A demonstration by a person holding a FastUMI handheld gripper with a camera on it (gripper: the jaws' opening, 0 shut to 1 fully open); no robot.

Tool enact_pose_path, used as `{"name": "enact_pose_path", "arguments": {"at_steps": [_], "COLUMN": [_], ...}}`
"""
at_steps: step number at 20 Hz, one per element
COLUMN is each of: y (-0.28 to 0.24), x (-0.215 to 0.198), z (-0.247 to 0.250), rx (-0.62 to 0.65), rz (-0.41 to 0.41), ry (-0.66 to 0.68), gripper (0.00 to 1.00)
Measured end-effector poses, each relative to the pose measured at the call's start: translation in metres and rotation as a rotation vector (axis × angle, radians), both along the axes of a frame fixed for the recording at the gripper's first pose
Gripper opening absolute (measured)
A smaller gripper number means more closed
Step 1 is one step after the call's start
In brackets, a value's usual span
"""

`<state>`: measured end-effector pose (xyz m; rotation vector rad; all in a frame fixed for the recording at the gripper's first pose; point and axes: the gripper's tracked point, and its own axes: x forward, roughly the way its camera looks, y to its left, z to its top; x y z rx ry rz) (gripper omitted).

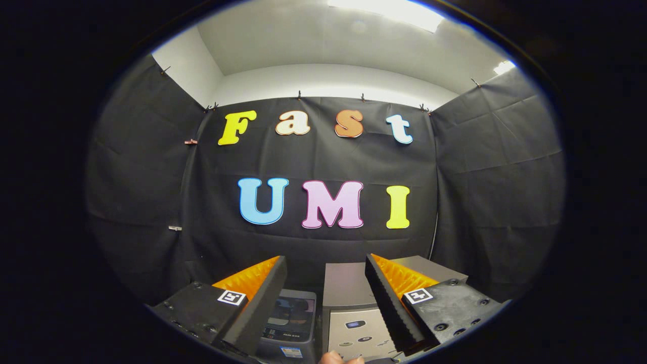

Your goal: Put the clothes into the washing machine and then close the washing machine lid.

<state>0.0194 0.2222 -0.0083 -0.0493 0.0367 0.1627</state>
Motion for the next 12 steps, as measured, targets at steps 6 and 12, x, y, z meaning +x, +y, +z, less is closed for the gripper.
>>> {"name": "enact_pose_path", "arguments": {"at_steps": [6,12], "y": [0.0001,-0.0013], "x": [-0.0010,0.0001], "z": [0.0005,0.0029], "rx": [0.000,-0.001], "rz": [0.001,-0.003], "ry": [-0.001,-0.008], "gripper": [0.97,0.97]}}
